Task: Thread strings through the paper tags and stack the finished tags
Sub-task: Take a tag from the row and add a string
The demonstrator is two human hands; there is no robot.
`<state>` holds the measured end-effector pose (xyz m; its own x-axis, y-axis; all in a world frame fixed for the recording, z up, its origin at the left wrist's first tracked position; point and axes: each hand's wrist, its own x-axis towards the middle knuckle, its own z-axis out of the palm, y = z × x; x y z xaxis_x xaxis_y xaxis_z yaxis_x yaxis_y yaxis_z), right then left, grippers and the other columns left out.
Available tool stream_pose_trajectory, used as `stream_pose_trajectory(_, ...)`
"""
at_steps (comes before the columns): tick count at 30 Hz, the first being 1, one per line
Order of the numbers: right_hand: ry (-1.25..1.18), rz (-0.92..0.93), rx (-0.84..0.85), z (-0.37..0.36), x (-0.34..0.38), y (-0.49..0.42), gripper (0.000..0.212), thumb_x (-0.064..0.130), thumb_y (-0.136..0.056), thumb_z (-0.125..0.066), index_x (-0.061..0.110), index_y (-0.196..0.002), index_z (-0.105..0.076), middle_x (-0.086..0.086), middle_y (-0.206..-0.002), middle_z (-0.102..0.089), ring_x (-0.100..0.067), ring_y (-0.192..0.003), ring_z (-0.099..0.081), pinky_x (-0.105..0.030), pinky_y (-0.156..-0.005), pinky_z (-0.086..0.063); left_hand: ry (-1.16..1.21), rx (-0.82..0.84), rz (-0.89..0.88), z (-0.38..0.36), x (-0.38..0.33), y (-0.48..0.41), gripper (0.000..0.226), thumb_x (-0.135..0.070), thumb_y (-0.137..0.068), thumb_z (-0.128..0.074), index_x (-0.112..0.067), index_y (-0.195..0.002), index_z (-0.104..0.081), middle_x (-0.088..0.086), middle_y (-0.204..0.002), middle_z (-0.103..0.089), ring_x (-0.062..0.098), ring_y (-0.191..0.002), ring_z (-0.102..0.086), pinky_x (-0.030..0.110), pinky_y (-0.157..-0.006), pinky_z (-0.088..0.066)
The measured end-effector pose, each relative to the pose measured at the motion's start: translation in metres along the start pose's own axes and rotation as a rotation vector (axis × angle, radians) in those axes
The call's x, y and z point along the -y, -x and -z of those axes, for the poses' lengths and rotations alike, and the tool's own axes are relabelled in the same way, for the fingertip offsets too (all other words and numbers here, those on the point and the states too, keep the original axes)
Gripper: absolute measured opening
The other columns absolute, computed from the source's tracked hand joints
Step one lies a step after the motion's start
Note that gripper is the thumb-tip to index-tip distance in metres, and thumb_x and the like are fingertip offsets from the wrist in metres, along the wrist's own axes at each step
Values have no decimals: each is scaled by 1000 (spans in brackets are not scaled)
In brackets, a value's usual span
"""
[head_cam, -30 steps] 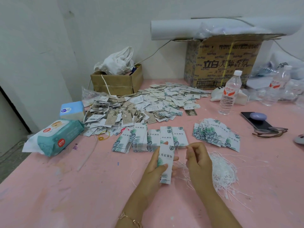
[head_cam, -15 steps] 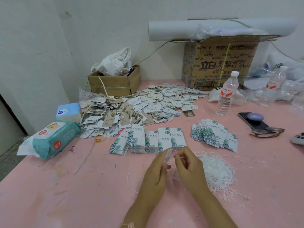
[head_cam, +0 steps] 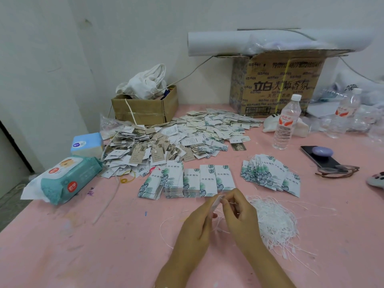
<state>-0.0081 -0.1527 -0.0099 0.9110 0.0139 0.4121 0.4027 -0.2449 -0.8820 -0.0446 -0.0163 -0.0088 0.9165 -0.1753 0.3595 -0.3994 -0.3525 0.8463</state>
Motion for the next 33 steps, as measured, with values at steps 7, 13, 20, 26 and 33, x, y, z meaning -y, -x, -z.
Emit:
stream_pose_trajectory(7, -4, -20, -31, 0, -2, 0, 18, 13, -94, -56, 24, -79, -55, -4, -62, -56, -4, -50, -41, -15, -49, -32, -72, 18, 14, 1, 2, 0, 54, -12, -105, -36, -51, -142, -37, -21, -135, -55, 7, -115, -59, 35, -101, -47)
stream_pose_trajectory(13, 86, 75, -23, -3, 3, 1, 22, 12, -92, -57, 31, -81, -55, 6, -81, -60, -9, -62, -57, -17, -56, -45, 170, -37, 25, -1, -3, -1, 51, -11, -104, -39, -47, -139, -44, -19, -131, -59, 9, -115, -62, 25, -90, -53)
stream_pose_trajectory(20, 172, 142, -132, 6, 9, 0, 23, 15, -93, -58, 37, -88, -57, 24, -112, -64, -3, -48, -53, -12, -47, -36, 550, -123, 321, -2, -2, -6, 40, -4, -101, -45, -33, -128, -51, -1, -111, -73, 20, -87, -73, 28, -63, -57)
stream_pose_trajectory(26, 289, 190, -69, 4, 11, 7, 20, 9, -91, -62, 27, -99, -64, 41, -76, -56, 4, -44, -47, 0, -44, -27, 530, -105, 345, -4, 3, -7, 41, -5, -101, -47, -33, -129, -53, -6, -119, -69, 22, -105, -68, 39, -83, -57)
stream_pose_trajectory(33, 367, 304, -86, 2, 16, 6, 7, 30, -90, -52, 32, -93, -58, 28, -100, -58, 9, -49, -45, -1, -46, -28, 487, -91, 294, -6, 5, -7, 44, -5, -102, -44, -39, -130, -50, -18, -121, -66, 6, -107, -65, 20, -77, -54)
